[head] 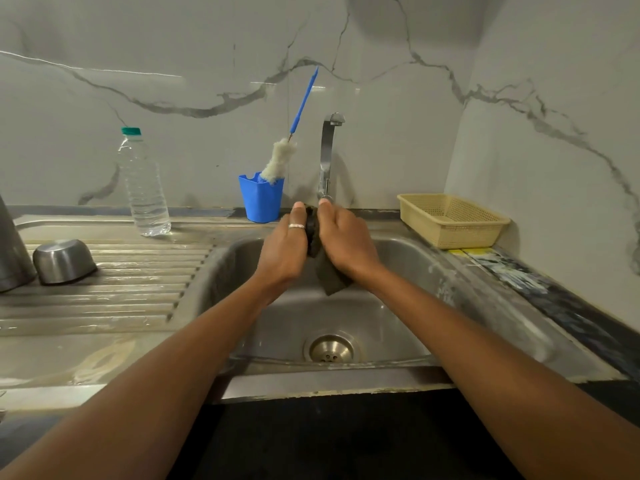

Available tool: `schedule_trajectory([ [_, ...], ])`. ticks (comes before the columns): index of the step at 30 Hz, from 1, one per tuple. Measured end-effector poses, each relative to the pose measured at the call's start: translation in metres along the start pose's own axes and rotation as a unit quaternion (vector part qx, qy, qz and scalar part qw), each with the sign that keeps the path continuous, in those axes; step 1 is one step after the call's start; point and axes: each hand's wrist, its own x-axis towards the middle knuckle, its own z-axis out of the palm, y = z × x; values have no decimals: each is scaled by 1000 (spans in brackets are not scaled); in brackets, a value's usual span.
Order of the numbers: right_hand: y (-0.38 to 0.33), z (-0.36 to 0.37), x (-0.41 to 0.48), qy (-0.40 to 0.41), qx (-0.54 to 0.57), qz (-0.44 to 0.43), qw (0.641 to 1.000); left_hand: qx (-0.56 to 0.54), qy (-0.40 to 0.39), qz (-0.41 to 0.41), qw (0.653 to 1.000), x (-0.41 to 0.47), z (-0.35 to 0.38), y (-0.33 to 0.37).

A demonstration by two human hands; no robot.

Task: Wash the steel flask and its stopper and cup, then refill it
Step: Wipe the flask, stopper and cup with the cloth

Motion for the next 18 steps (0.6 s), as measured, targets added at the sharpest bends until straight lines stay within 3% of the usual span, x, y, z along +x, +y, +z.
schedule_trajectory([
  [2, -6, 0, 2, -85, 174, 174, 966, 114, 42, 100, 988, -7, -2, 1],
  [4, -8, -3, 1, -102, 209, 224, 946, 142, 27, 122, 982, -7, -2, -1],
  [7, -4, -5, -1, 16, 17, 73, 997, 3, -35, 26, 999, -2, 6, 4],
  [9, 1, -9, -2, 71, -76, -58, 993, -94, -84, -83, 989, -1, 9, 8],
  [11, 7, -10, -1, 75, -142, -147, 976, -148, -120, -156, 969, 0, 5, 9],
  [14, 10, -9, 0, 59, -173, -201, 962, -165, -112, -167, 966, 2, 1, 8],
  [16, 3, -5, 0, 27, -82, -110, 990, -68, -46, -65, 995, 2, 1, 5],
  [17, 0, -5, 3, -12, 11, -7, 1000, 1, -8, 8, 1000, 1, 1, 3],
  [18, -3, -7, 5, -58, 112, 100, 987, 59, 14, 68, 996, -1, -1, 2],
])
